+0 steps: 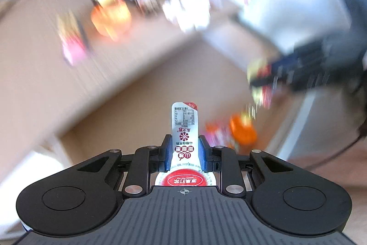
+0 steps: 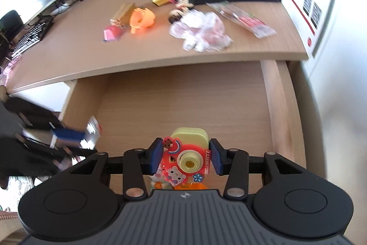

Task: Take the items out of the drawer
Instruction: 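Lift both items out of the drawer and place them on the desktop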

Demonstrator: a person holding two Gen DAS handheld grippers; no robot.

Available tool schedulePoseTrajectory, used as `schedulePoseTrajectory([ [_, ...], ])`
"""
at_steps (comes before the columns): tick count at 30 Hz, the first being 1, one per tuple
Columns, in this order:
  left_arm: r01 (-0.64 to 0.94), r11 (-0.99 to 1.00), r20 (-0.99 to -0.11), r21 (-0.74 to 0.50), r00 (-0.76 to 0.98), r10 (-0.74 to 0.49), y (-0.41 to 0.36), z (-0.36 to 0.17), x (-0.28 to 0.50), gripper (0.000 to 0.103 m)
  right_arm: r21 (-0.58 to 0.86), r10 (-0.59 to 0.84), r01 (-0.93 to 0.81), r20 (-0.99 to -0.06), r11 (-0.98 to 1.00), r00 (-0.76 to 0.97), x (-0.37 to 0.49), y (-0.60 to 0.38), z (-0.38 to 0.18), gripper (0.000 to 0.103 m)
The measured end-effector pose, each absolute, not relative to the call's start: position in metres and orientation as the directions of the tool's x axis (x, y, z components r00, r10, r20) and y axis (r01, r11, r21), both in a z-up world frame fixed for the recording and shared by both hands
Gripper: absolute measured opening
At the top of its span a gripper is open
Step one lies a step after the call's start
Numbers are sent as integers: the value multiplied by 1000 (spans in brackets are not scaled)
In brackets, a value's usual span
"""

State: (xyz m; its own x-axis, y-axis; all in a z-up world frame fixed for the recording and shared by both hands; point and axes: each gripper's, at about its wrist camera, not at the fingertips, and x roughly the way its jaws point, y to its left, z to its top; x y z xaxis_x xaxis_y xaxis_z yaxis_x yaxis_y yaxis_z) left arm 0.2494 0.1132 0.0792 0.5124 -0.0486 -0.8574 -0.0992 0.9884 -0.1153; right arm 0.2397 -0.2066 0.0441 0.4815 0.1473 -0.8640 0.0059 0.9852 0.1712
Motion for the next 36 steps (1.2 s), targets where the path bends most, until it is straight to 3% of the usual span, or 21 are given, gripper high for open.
schedulePoseTrajectory([
  [6, -300, 953, -789, -47, 596, 149, 165, 148, 276, 26, 174, 161, -21, -850, 985, 502, 250, -197, 50, 43],
  [12, -503, 860, -770, -90, 583, 260, 234, 141, 321, 26, 169, 157, -24, -847, 985, 507, 262, -195, 51, 43],
  [16, -527, 844, -804, -100, 542, 243, 255, 106, 346, 27, 166, 147, -10, -844, 986, 515, 267, -199, 55, 43],
  [23, -552, 826, -773, -111, 570, 277, 256, 67, 362, 27, 134, 87, 55, -854, 989, 513, 269, -220, 59, 43],
  [31, -617, 746, -672, -250, 665, 325, 251, 99, 323, 27, 171, 116, 39, -802, 985, 586, 291, -227, 87, 43],
  [36, -569, 762, -661, -310, 705, 258, 221, 109, 284, 27, 155, 148, -49, -741, 987, 655, 331, -207, 112, 43],
])
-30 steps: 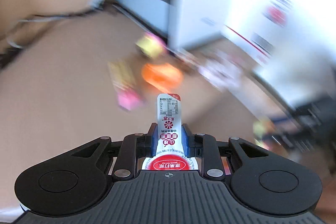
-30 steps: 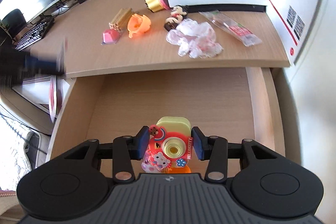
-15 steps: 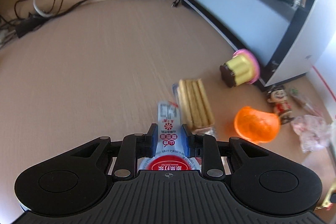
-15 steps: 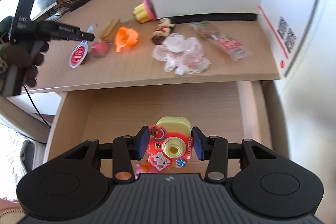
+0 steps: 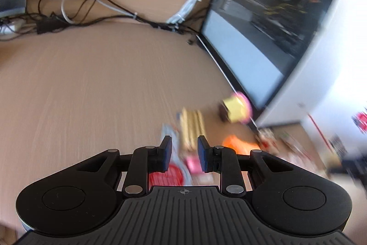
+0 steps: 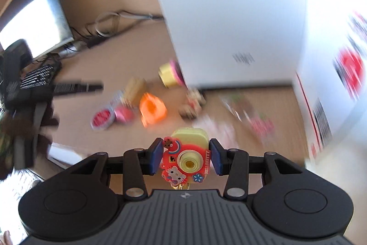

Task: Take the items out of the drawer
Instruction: 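Lift both items out of the drawer and place them on the desktop, then grasp the pink cat figure with the left gripper while the right lowers toward the orange cup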

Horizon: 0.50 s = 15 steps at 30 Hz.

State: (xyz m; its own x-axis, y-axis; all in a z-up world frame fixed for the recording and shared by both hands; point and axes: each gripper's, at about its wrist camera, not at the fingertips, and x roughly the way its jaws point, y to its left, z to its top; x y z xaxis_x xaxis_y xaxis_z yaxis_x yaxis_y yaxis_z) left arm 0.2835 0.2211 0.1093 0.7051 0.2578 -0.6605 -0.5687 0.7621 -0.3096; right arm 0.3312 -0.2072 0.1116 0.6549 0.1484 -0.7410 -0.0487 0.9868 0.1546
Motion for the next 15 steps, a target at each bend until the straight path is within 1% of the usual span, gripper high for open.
schedulePoseTrajectory([
  [4, -520, 775, -678, -359, 716, 166, 189, 99, 261, 27, 123, 173, -122, -711, 985, 682, 373, -185, 117, 43],
  [7, -487, 796, -722, -361, 686, 92, 162, 87, 249, 27, 93, 191, -176, -685, 980, 703, 401, -167, 116, 43],
  [9, -489, 799, -746, -349, 661, 78, 150, 77, 245, 27, 51, 188, -206, -663, 977, 724, 418, -153, 113, 43],
  [12, -529, 763, -769, -371, 636, 67, 141, 64, 235, 27, 0, 168, -217, -633, 976, 756, 437, -138, 102, 43],
  [15, -556, 745, -784, -370, 616, 70, 135, 58, 226, 27, -13, 149, -204, -635, 979, 758, 454, -130, 85, 43],
])
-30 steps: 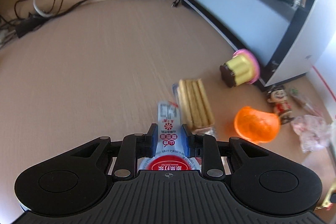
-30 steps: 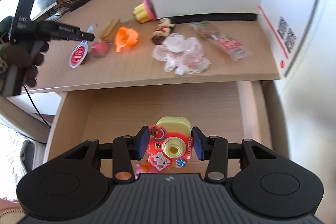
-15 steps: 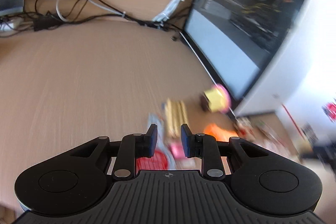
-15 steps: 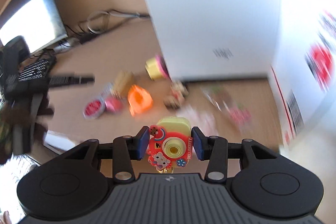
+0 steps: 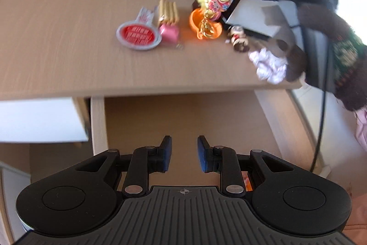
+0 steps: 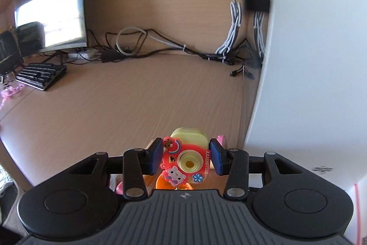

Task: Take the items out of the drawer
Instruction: 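Grasp the pink cat figure with the left gripper while the right lowers toward the orange cup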

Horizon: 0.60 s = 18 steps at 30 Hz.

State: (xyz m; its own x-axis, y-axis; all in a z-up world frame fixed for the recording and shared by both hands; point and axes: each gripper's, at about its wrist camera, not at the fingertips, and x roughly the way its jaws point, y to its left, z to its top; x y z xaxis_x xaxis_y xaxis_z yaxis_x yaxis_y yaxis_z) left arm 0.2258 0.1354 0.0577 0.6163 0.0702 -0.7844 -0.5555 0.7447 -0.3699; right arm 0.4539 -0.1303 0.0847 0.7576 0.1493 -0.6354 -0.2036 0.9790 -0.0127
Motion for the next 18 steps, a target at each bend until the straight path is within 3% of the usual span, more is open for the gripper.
schedulePoseTrajectory([
  [9, -567, 748, -807, -344, 586, 72, 131, 53, 211, 27, 10, 145, -180, -637, 984, 757, 445, -139, 87, 45],
  [18, -428, 837, -824, -341, 565, -47, 121, 38, 256, 27, 93, 136, -99, -695, 991, 707, 367, -176, 102, 51],
])
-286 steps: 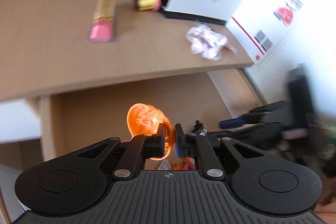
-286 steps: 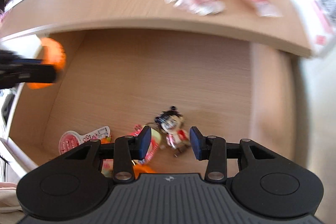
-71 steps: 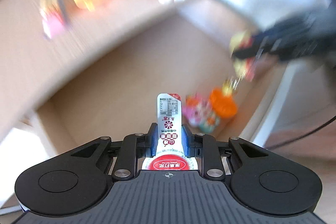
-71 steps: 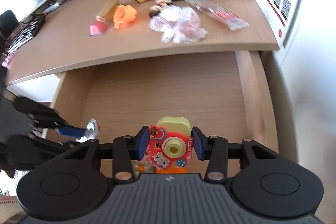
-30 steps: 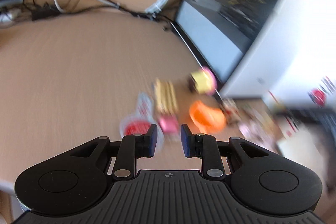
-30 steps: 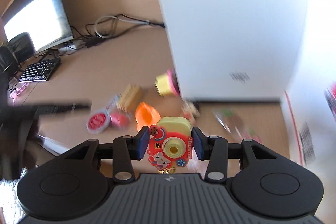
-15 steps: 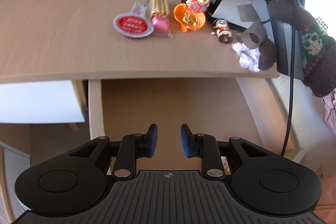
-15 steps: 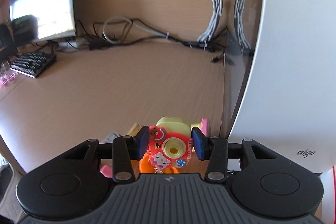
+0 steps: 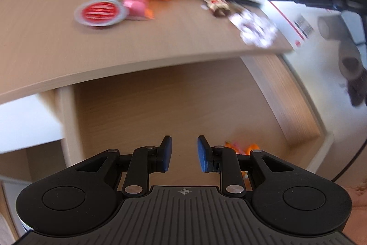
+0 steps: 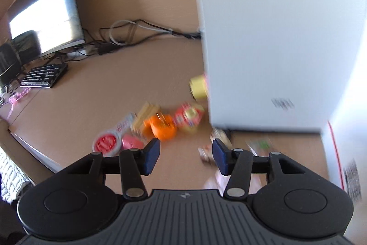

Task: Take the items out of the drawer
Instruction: 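Grasp the pink cat figure with the left gripper while the right lowers toward the orange cup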

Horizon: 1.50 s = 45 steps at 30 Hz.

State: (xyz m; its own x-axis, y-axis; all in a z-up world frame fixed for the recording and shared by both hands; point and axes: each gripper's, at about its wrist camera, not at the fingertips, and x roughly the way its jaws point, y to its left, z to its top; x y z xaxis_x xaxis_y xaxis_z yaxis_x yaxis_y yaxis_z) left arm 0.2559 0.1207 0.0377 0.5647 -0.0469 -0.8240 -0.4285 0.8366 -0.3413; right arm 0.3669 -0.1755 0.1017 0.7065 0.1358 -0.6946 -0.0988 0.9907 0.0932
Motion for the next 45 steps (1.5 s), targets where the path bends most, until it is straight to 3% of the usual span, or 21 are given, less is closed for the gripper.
schedulePoseTrajectory([
  [5, -324, 884, -852, -338, 504, -141, 103, 17, 296, 27, 165, 143, -24, -764, 986, 629, 331, -200, 79, 53],
  [12, -266, 887, -879, -379, 405, -254, 77, -13, 339, 27, 19, -12, 60, -880, 998, 475, 287, -220, 35, 53],
  [15, -302, 877, -901, -375, 339, -269, 70, -26, 355, 27, 21, -15, 83, -913, 996, 408, 264, -233, 22, 53],
  [17, -324, 868, -908, -376, 318, -274, 68, -32, 363, 39, 28, -11, 93, -922, 995, 387, 255, -236, 18, 53],
  [22, -334, 850, -900, -407, 305, -311, 59, -40, 388, 55, 40, -11, 127, -926, 991, 378, 237, -241, 14, 53],
  [25, -331, 850, -905, -411, 261, -335, 45, -50, 398, 46, 33, -25, 146, -927, 989, 375, 234, -242, 12, 53],
  [30, -316, 855, -900, -410, 291, -324, 42, -49, 400, 39, 26, -41, 163, -918, 986, 393, 228, -250, 20, 53],
  [36, -373, 831, -897, -413, 325, -300, 61, -25, 374, 38, 89, 20, 165, -925, 982, 380, 235, -254, 17, 53],
  [41, -445, 805, -897, -391, 381, -225, 80, 0, 325, 37, 183, 141, 153, -957, 971, 252, 265, -243, -6, 53],
  [45, -502, 761, -877, -410, 447, -177, 91, 13, 287, 37, 162, 148, 112, -981, 980, 126, 291, -224, -27, 53],
])
